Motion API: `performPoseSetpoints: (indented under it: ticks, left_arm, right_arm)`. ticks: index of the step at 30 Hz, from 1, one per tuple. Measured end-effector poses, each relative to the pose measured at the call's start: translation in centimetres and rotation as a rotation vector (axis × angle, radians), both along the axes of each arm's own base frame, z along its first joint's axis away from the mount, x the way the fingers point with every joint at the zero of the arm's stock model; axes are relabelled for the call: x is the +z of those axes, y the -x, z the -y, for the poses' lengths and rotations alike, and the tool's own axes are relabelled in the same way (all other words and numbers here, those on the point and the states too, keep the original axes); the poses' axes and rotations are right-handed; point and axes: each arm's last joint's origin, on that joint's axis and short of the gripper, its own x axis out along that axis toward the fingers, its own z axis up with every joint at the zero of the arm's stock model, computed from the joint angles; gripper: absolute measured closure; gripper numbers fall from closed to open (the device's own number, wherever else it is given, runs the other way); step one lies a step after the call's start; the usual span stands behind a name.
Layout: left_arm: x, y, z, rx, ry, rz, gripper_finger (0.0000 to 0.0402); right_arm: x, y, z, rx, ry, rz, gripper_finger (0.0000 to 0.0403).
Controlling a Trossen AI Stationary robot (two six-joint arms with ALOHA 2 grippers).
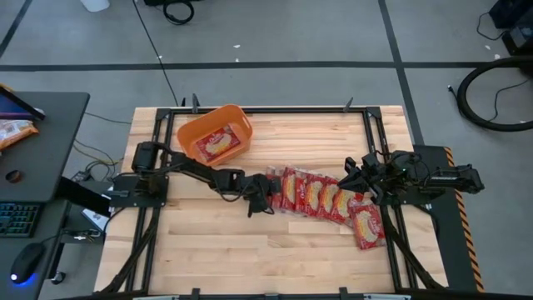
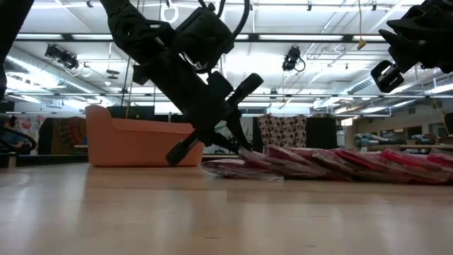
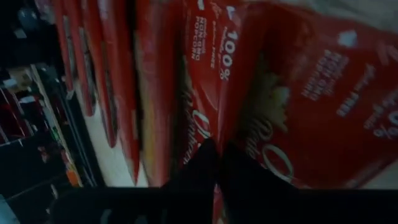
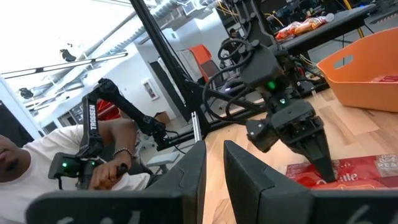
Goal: Sort popcorn bags into baskets
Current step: Put the red popcorn pack into the orange bin
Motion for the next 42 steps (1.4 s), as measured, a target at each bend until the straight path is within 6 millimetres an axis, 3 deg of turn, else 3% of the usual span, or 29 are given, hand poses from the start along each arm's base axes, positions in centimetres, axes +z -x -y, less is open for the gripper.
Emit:
performPoseSetpoints:
  ticks: [8, 19, 30, 38, 42]
  left_arm:
    - [1.5, 0.6, 0.7, 0.219, 0.126, 0.045, 0.0396]
    - [9.1, 5.4, 0.9, 0.633, 0.236, 0.161, 0.0400]
    - [13.6, 9.1, -0.9, 1.098, 0.426, 0.461, 0.0399]
    - [15.9, 8.8, -2.8, 1.290, 0.703, 0.552, 0.0399]
    - [16.7, 9.3, -3.9, 1.426, 0.735, 0.562, 0.0398]
  right_arm:
    - [0.0, 0.0, 0.0, 0.000, 0.000, 0.000, 0.0341]
    - [0.0, 0.0, 0.0, 0.000, 0.000, 0.001, 0.0341]
    - [0.0, 0.0, 0.0, 0.000, 0.000, 0.002, 0.0341]
    - [0.2, -0.1, 0.0, 0.000, 0.001, 0.013, 0.0341]
    - [0.2, -0.1, 0.0, 0.000, 0.001, 0.018, 0.0341]
